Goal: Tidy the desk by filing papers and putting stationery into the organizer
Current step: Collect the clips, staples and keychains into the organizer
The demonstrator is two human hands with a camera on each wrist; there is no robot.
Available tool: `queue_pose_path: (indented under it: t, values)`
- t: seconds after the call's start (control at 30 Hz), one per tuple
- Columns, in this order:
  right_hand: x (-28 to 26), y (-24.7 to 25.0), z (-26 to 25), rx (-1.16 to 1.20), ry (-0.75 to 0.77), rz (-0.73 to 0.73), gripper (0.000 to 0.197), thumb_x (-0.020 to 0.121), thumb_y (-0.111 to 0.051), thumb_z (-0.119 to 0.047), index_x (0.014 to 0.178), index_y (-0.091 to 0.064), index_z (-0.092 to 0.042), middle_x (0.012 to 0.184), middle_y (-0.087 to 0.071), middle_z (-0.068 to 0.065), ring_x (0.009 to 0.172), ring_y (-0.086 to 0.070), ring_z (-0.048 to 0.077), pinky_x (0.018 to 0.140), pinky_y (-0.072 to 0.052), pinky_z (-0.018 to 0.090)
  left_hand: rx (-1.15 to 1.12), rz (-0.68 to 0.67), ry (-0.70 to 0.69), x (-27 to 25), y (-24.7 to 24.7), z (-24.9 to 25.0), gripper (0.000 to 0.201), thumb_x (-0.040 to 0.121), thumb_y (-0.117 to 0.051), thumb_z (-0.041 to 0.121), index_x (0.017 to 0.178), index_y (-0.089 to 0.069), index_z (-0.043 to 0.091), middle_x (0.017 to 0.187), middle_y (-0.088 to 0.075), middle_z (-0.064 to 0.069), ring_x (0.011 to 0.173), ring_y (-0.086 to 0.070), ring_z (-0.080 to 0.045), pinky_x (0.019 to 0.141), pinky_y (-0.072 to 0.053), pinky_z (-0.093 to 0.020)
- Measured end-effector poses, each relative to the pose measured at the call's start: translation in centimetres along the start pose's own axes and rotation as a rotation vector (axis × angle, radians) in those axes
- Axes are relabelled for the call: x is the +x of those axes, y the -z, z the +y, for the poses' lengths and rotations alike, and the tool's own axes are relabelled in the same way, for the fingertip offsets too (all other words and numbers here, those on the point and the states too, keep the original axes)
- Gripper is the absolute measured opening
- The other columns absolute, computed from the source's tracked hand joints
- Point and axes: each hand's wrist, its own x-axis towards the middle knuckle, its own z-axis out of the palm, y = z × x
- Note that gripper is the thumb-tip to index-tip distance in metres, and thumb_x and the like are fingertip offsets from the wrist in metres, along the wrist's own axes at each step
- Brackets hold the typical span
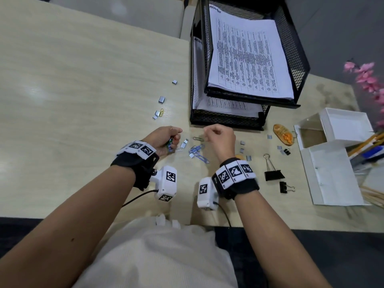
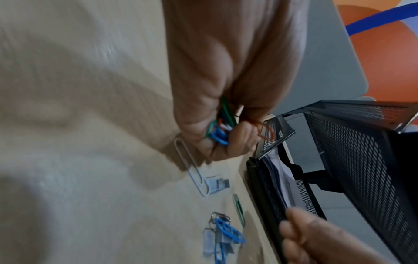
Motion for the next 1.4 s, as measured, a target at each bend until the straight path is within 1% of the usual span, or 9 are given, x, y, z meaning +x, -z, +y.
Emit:
queue_pose_path:
  t: [0.17, 0.33, 0.5, 0.63, 0.83, 1.0, 1.17, 1.27, 1.4]
  values:
    - [1.2, -0.1, 1.6, -0.446, 0.071, -0.182, 0.018, 0.083, -0.059, -0.001, 0.097, -0.068, -0.007, 0.093, -0.054, 0.004, 0.081, -0.053, 0.016, 0.066, -0.047, 0.019, -0.020, -0.002, 0.071, 0.0, 0.9, -0.2, 0.033, 0.102, -0.028, 0.028, 0.073, -0.040, 0.017, 0.034, -0.034, 0.007, 0.027, -0.030, -0.004, 0.031, -0.025, -0.007]
    - [1.5, -0.9, 1.9, -0.618, 0.145, -0.284, 0.013, 0.081, -0.055, 0.003, 0.077, -0.065, -0.004, 0.097, -0.054, 0.014, 0.099, -0.056, 0.030, 0.086, -0.048, 0.034, -0.041, 0.022, 0.081, -0.2, 1.5, -0.2, 0.036, 0.099, -0.034, 0.039, 0.072, -0.041, 0.018, 0.034, -0.033, 0.007, 0.028, -0.035, -0.004, 0.033, -0.033, -0.008]
    - [1.6, 0.2, 2.1, -0.489, 0.076, -0.275, 0.016, 0.082, -0.051, 0.002, 0.080, -0.059, -0.012, 0.080, -0.060, 0.005, 0.084, -0.058, 0.021, 0.068, -0.042, 0.020, -0.132, 0.056, 0.030, -0.5, 1.5, -0.3, 0.035, 0.101, -0.034, 0.029, 0.071, -0.040, 0.013, 0.036, -0.042, 0.003, 0.027, -0.042, -0.008, 0.033, -0.033, -0.008]
    - [1.0, 0.5, 2.5, -0.585, 0.128, -0.399, 0.021, 0.081, -0.053, 0.002, 0.098, -0.063, -0.005, 0.080, -0.059, 0.009, 0.084, -0.057, 0.021, 0.083, -0.047, 0.028, -0.168, 0.084, -0.021, -0.5, 1.6, -0.5, 0.033, 0.101, -0.032, 0.021, 0.071, -0.040, 0.010, 0.036, -0.044, 0.000, 0.026, -0.044, -0.010, 0.033, -0.034, -0.010]
    - [0.3, 0.8, 2.9, -0.658, 0.127, -0.401, 0.010, 0.080, -0.061, -0.004, 0.088, -0.063, 0.002, 0.087, -0.064, 0.019, 0.087, -0.056, 0.028, 0.077, -0.045, 0.031, -0.198, 0.106, -0.016, -0.8, 1.6, -0.9, 0.031, 0.100, -0.033, 0.018, 0.071, -0.042, 0.009, 0.036, -0.046, -0.001, 0.028, -0.046, -0.011, 0.035, -0.038, -0.011]
    - [-0.8, 1.7, 1.1, -0.413, 0.148, -0.339, 0.010, 0.076, -0.070, -0.007, 0.071, -0.061, -0.005, 0.064, -0.059, 0.006, 0.059, -0.048, 0.009, 0.052, -0.036, 0.009, -0.216, 0.072, -0.022, -1.1, 0.5, -1.3, 0.033, 0.100, -0.033, 0.021, 0.073, -0.045, 0.007, 0.057, -0.055, -0.008, 0.038, -0.062, -0.016, 0.042, -0.053, -0.020]
    - [-2.8, 0.7, -2.0, -0.230, 0.212, -0.365, 0.004, 0.075, -0.071, -0.003, 0.075, -0.068, -0.003, 0.054, -0.050, -0.005, 0.041, -0.047, -0.005, 0.045, -0.033, 0.004, -0.244, -0.108, 0.063, -1.2, -0.9, -2.7, 0.050, 0.100, -0.019, 0.039, 0.080, -0.052, 0.006, 0.059, -0.066, -0.011, 0.048, -0.066, -0.020, 0.055, -0.056, -0.025]
    - [-2.8, 0.7, -1.4, -0.223, 0.194, -0.255, 0.003, 0.078, -0.067, -0.004, 0.075, -0.069, -0.006, 0.060, -0.057, 0.001, 0.057, -0.052, 0.006, 0.055, -0.040, 0.013, -0.331, -0.087, 0.042, -1.2, -0.7, -2.8, 0.050, 0.100, -0.019, 0.038, 0.073, -0.048, 0.008, 0.054, -0.053, -0.006, 0.045, -0.054, -0.015, 0.054, -0.048, -0.019]
    - [-2.6, 1.1, 2.1, -0.442, 0.071, -0.209, 0.010, 0.080, -0.057, -0.002, 0.081, -0.065, -0.007, 0.093, -0.067, 0.012, 0.090, -0.060, 0.025, 0.079, -0.045, 0.027, -0.340, 0.010, -0.014, -1.5, 0.6, -2.1, 0.043, 0.100, -0.028, 0.037, 0.066, -0.043, 0.015, 0.039, -0.046, 0.003, 0.031, -0.044, -0.008, 0.042, -0.041, -0.012]
